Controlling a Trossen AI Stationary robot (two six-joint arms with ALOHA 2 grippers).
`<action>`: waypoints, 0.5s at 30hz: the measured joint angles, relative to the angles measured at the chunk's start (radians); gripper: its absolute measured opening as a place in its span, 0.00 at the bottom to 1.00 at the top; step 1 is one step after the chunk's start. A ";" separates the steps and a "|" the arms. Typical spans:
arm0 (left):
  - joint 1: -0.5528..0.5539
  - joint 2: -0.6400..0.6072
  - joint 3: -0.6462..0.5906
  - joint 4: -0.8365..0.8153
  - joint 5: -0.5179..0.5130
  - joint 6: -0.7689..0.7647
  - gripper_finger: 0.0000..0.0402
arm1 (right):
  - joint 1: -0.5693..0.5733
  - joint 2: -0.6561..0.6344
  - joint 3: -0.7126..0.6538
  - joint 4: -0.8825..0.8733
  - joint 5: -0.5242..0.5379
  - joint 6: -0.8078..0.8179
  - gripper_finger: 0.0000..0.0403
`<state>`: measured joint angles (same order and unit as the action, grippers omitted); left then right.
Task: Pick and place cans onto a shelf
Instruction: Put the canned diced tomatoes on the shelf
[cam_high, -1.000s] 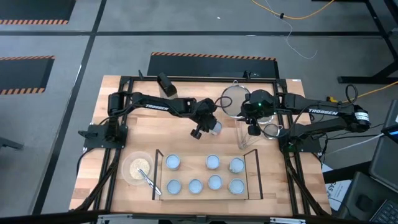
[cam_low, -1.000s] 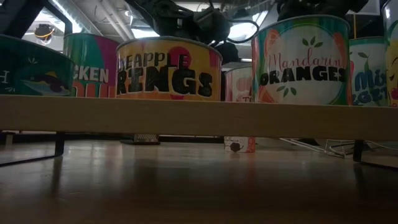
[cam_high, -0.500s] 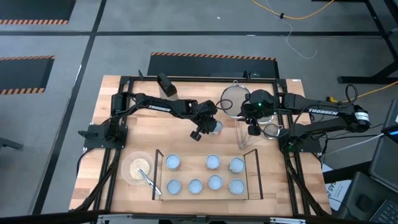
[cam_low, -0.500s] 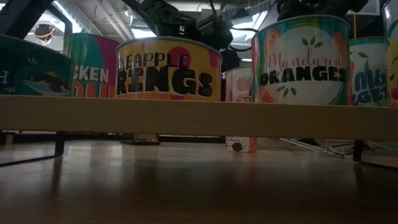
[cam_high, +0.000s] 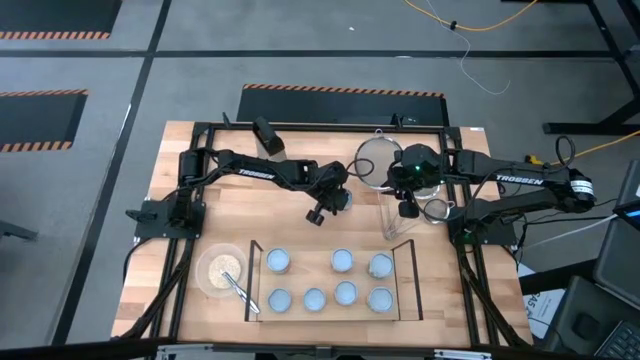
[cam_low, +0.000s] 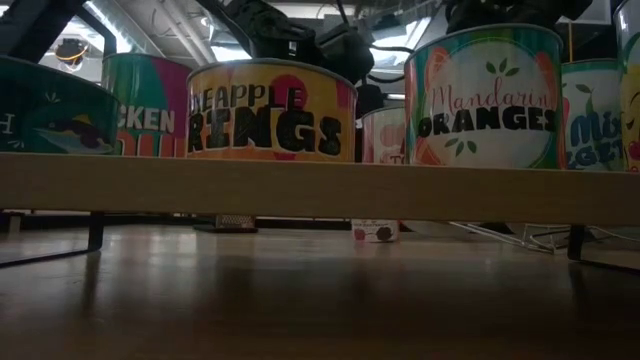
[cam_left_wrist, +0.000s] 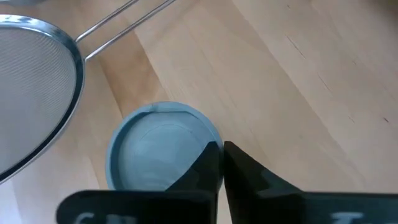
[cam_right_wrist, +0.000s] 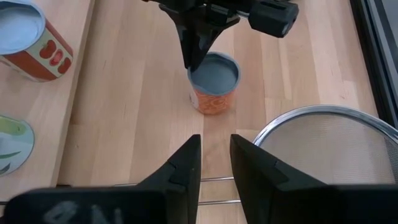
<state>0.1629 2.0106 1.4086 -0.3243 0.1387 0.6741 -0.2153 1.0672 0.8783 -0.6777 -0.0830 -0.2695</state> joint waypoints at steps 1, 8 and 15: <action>0.000 0.000 0.000 0.000 0.000 -0.010 0.02 | 0.000 0.000 0.000 0.000 0.000 0.000 0.22; 0.000 -0.014 -0.002 0.000 0.000 -0.077 0.01 | 0.000 0.000 0.000 0.000 0.000 0.000 0.22; -0.026 -0.101 -0.002 -0.028 -0.007 -0.165 0.01 | 0.000 0.000 0.000 -0.002 0.000 0.000 0.22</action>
<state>0.1366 1.9097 1.4071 -0.3519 0.1319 0.5090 -0.2150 1.0668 0.8783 -0.6793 -0.0832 -0.2698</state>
